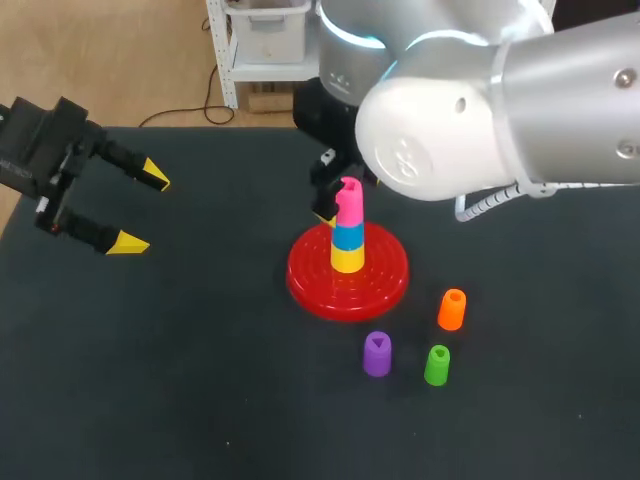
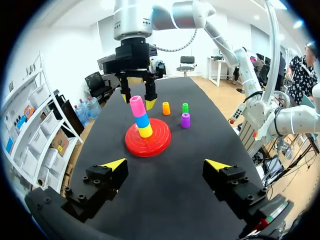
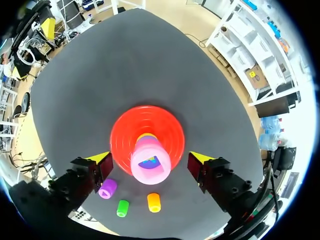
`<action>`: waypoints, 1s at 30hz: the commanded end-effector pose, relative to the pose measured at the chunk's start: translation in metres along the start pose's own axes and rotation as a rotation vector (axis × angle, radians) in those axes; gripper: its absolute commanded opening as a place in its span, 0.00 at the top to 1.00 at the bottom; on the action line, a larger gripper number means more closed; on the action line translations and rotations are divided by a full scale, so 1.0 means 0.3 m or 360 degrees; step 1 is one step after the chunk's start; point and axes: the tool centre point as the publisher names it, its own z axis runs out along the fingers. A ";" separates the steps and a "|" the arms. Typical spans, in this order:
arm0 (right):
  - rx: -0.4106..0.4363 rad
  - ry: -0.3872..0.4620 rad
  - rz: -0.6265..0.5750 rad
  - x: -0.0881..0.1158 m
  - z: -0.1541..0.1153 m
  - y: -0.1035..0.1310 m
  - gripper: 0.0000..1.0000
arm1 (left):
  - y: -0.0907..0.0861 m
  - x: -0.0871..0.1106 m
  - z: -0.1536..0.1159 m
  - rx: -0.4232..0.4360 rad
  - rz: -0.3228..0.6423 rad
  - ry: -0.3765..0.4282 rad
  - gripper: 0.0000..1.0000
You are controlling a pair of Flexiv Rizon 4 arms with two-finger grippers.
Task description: Pick up and stack the cylinders on the red base in this order: pink,purple,orange,green
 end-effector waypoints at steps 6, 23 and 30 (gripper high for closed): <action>0.0063 -0.0078 -0.0015 0.024 -0.106 0.020 0.00 | -0.003 0.004 0.001 -0.0006 0.0006 -0.0005 0.00; 0.0118 -0.0171 -0.0067 0.206 -0.249 0.111 0.00 | -0.003 0.004 0.001 -0.0006 0.0006 -0.0005 0.00; 0.0050 -0.0140 -0.0141 0.285 -0.196 0.184 0.00 | -0.003 0.004 0.001 -0.0006 0.0006 -0.0005 0.00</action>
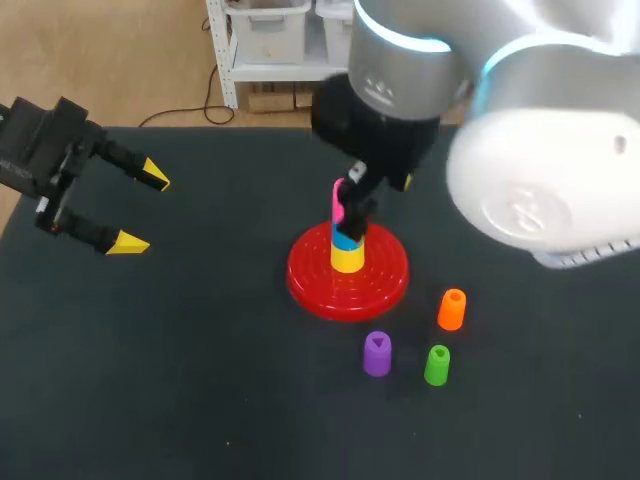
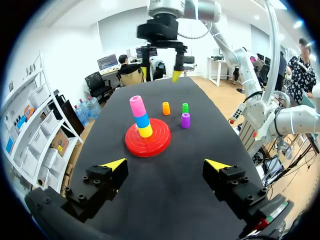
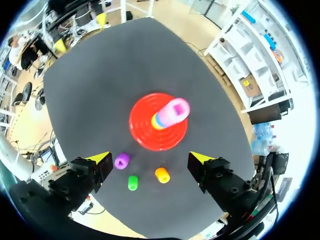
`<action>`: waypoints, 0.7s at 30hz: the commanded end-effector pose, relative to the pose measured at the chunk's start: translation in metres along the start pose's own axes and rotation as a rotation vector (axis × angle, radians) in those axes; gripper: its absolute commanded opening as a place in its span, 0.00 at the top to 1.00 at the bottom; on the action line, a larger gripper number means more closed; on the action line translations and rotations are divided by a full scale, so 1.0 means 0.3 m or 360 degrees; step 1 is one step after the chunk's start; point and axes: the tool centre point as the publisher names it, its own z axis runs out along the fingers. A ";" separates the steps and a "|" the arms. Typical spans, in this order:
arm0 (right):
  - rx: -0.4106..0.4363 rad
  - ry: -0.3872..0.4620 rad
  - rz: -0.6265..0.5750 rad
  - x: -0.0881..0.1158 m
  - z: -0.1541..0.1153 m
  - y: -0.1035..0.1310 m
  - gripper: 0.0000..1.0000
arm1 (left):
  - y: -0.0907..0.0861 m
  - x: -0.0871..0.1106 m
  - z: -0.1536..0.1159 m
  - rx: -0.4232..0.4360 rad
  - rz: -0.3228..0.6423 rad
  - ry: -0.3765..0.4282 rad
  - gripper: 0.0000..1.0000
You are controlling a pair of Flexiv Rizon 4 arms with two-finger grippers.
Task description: Pick up and stack the cylinders on the red base in this order: pink,purple,orange,green
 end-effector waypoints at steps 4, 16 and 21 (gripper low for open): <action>-0.0008 -0.0072 -0.0069 0.076 0.035 0.071 0.00 | -0.003 0.004 0.002 -0.0006 0.0006 -0.0005 0.00; -0.0047 0.0013 -0.0162 0.158 0.115 0.187 0.00 | -0.003 0.004 0.002 -0.0006 0.0006 -0.0005 0.00; -0.0060 0.0088 -0.0213 0.188 0.164 0.231 0.00 | -0.003 0.004 0.002 -0.0006 0.0006 -0.0005 0.00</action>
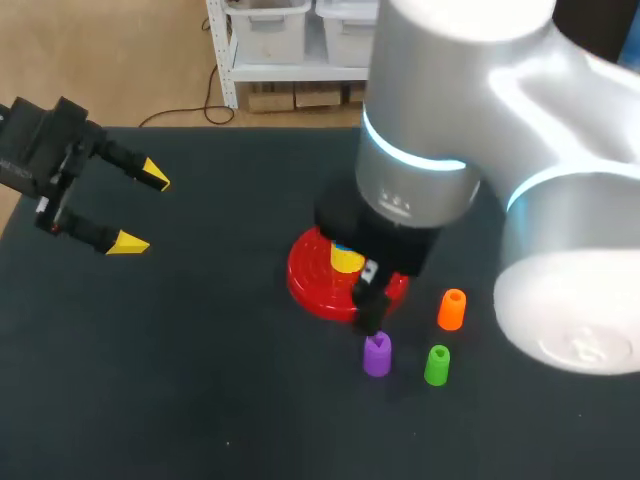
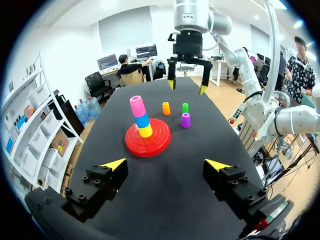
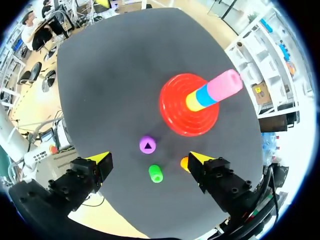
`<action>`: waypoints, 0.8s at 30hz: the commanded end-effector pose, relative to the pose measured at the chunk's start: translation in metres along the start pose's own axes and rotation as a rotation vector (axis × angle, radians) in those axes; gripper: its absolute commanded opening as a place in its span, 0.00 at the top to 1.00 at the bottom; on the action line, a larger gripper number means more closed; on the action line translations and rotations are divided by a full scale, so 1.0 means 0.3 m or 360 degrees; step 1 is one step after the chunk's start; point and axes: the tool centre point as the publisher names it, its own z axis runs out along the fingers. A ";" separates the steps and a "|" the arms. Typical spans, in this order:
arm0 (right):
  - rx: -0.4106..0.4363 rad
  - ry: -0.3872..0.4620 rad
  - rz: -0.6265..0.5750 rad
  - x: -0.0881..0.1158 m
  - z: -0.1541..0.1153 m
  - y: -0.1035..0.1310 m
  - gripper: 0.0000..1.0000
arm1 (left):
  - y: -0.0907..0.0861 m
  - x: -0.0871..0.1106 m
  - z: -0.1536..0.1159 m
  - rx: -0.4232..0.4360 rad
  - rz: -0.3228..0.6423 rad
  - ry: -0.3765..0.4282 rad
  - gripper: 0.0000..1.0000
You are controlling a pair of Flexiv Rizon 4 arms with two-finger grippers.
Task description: Pick up and stack the cylinders on the red base in this order: pink,purple,orange,green
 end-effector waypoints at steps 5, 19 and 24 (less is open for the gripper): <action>0.0002 0.0078 -0.0013 0.033 0.106 0.034 0.00 | -0.003 0.004 0.002 -0.0006 0.0006 -0.0005 0.00; -0.0023 0.0115 -0.0044 0.047 0.220 0.053 0.00 | -0.003 0.004 0.002 -0.0006 0.0006 -0.0005 0.00; -0.0027 0.0109 -0.0005 0.052 0.250 0.041 0.00 | -0.003 0.004 0.002 -0.0006 0.0006 -0.0005 0.00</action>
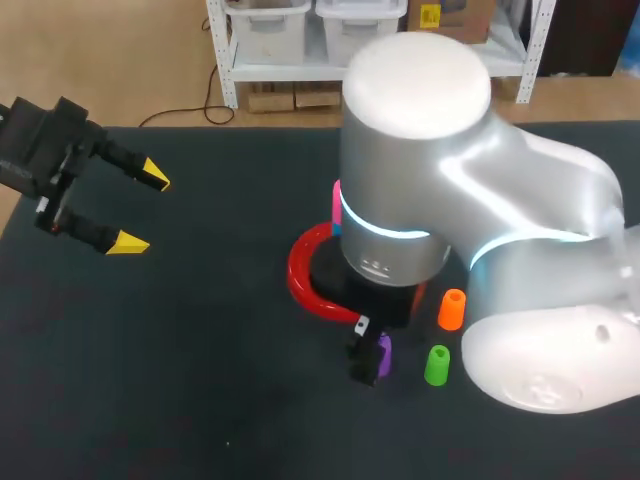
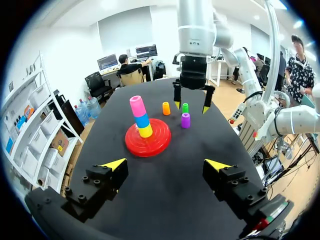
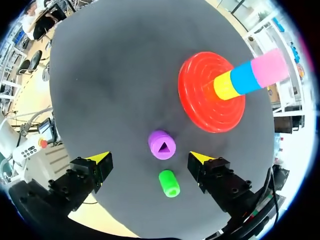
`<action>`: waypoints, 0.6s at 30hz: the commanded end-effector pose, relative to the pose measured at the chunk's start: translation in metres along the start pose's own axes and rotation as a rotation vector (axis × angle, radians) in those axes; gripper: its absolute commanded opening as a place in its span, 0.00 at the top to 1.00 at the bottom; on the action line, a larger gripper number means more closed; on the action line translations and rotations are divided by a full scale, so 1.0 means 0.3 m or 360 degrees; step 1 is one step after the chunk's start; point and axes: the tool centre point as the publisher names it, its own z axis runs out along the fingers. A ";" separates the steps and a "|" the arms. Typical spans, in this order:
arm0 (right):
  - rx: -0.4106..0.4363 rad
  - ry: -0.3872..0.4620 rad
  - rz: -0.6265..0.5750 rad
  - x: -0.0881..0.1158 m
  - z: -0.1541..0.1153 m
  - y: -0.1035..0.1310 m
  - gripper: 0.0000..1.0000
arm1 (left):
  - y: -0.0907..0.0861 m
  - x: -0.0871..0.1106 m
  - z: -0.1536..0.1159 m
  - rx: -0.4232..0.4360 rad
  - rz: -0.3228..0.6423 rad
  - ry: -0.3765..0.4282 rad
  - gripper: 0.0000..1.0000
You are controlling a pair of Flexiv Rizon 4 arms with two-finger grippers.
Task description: Pick up and stack the cylinders on the red base in this order: pink,purple,orange,green
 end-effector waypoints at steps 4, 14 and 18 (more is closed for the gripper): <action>-0.0013 -0.0018 0.0034 0.003 0.041 -0.013 0.00 | -0.003 0.004 0.002 -0.0006 0.0006 -0.0005 0.00; 0.0002 0.0010 0.0008 -0.039 0.068 -0.009 0.00 | -0.003 0.004 0.002 -0.0006 0.0006 -0.0005 0.00; -0.0007 0.0012 0.0015 -0.054 0.073 -0.020 0.00 | -0.003 0.004 0.002 -0.0006 0.0006 -0.0005 0.00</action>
